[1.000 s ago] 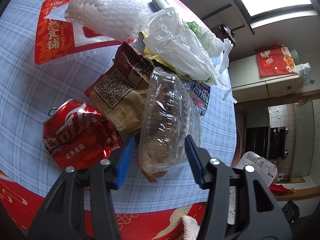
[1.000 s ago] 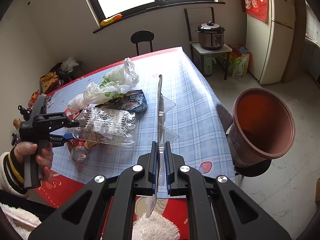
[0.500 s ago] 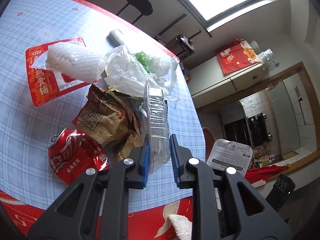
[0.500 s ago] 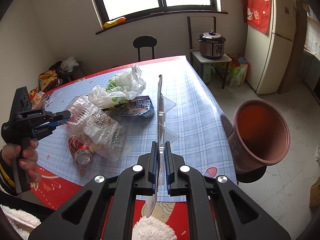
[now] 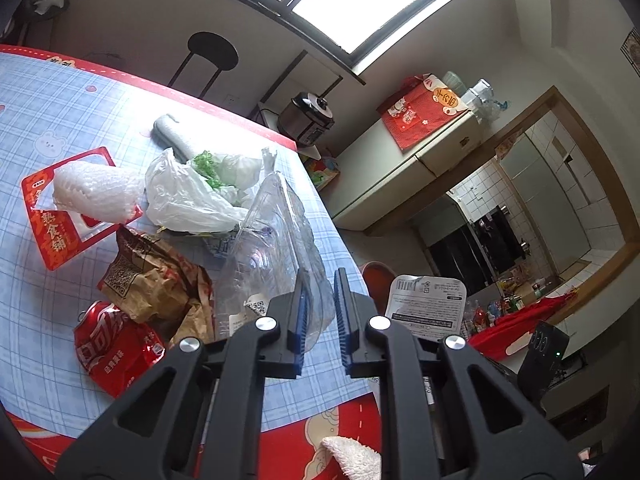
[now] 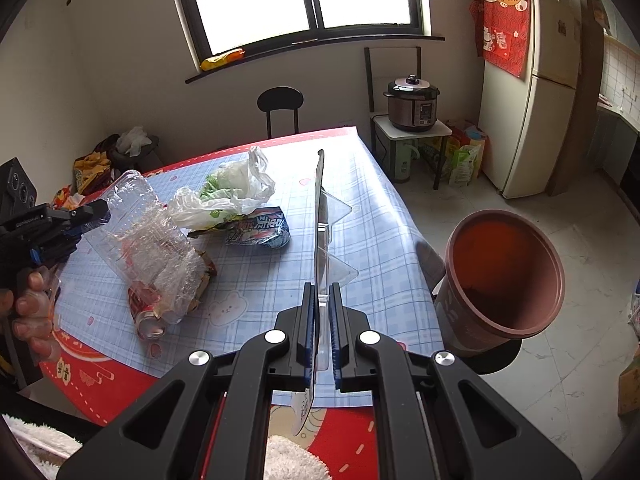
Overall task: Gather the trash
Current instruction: 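Lift the card with the right gripper while the left gripper grasps the clear plastic tray, then carry the card and tray to the terracotta bin and open both grippers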
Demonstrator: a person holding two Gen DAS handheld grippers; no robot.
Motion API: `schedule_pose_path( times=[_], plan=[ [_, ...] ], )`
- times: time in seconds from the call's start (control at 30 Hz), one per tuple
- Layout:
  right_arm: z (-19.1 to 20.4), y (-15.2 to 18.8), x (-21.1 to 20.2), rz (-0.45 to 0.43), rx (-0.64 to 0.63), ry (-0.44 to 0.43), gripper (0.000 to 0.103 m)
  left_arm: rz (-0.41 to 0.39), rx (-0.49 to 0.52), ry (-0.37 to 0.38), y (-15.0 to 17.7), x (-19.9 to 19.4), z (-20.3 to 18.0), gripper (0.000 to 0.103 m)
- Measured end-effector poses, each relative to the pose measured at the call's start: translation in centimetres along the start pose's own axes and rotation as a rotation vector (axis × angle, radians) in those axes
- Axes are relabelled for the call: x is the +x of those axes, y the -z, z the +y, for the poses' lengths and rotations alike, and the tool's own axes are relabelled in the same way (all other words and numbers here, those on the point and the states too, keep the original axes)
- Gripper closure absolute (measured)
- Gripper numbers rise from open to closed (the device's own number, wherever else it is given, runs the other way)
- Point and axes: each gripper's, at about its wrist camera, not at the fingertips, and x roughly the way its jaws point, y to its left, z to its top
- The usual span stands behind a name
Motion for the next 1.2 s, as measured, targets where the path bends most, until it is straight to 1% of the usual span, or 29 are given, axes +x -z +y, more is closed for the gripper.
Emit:
schedule_pose_path(
  times=[0.1, 0.23, 0.33, 0.4, 0.47, 0.6, 0.7, 0.8, 0.93, 1.03, 1.1, 1.2],
  plan=[
    [-2.2, -0.4, 0.4, -0.009, -0.004, -0.016, 0.094, -0.018, 0.015, -0.02, 0.2, 0.6, -1.9, 0.088],
    [-6.2, -1.0, 0.8, -0.009, -0.016, -0.062, 0.094, -0.045, 0.017, -0.039, 0.5, 2.2, -5.0, 0.09],
    [-10.3, -1.7, 0.5, -0.003, -0.018, -0.098, 0.094, -0.062, 0.006, -0.042, 1.0, 4.1, -8.1, 0.09],
    [-13.3, -2.2, 0.3, -0.012, -0.023, -0.112, 0.094, -0.077, 0.032, -0.077, 1.3, 5.4, -10.8, 0.09],
    [-16.4, -2.6, 0.1, -0.023, -0.021, -0.121, 0.094, -0.088, 0.028, -0.092, 1.5, 6.9, -13.1, 0.09],
    [-22.9, -3.6, 0.3, -0.039, -0.023, -0.111, 0.094, -0.088, 0.045, -0.088, 2.4, 10.4, -18.3, 0.09],
    [-27.3, -4.1, 1.7, -0.008, -0.019, -0.067, 0.094, -0.053, 0.051, -0.046, 3.6, 13.9, -21.9, 0.09],
    [-30.7, -4.0, 3.4, 0.017, -0.012, -0.038, 0.094, -0.006, 0.091, -0.01, 4.5, 17.4, -24.7, 0.09],
    [-33.9, -3.7, 5.5, 0.049, 0.05, -0.036, 0.094, 0.08, 0.064, 0.027, 5.3, 22.3, -26.2, 0.09],
    [-35.3, -3.5, 6.9, 0.068, 0.087, -0.038, 0.094, 0.13, 0.072, 0.018, 5.6, 25.5, -26.9, 0.09],
    [-35.9, -3.5, 7.8, 0.077, 0.098, -0.041, 0.094, 0.147, 0.089, 0.005, 5.8, 27.2, -27.6, 0.09],
    [-36.9, -4.0, 8.8, 0.081, 0.104, -0.037, 0.092, 0.171, 0.089, 0.0, 6.1, 29.5, -28.3, 0.09]
  ],
)
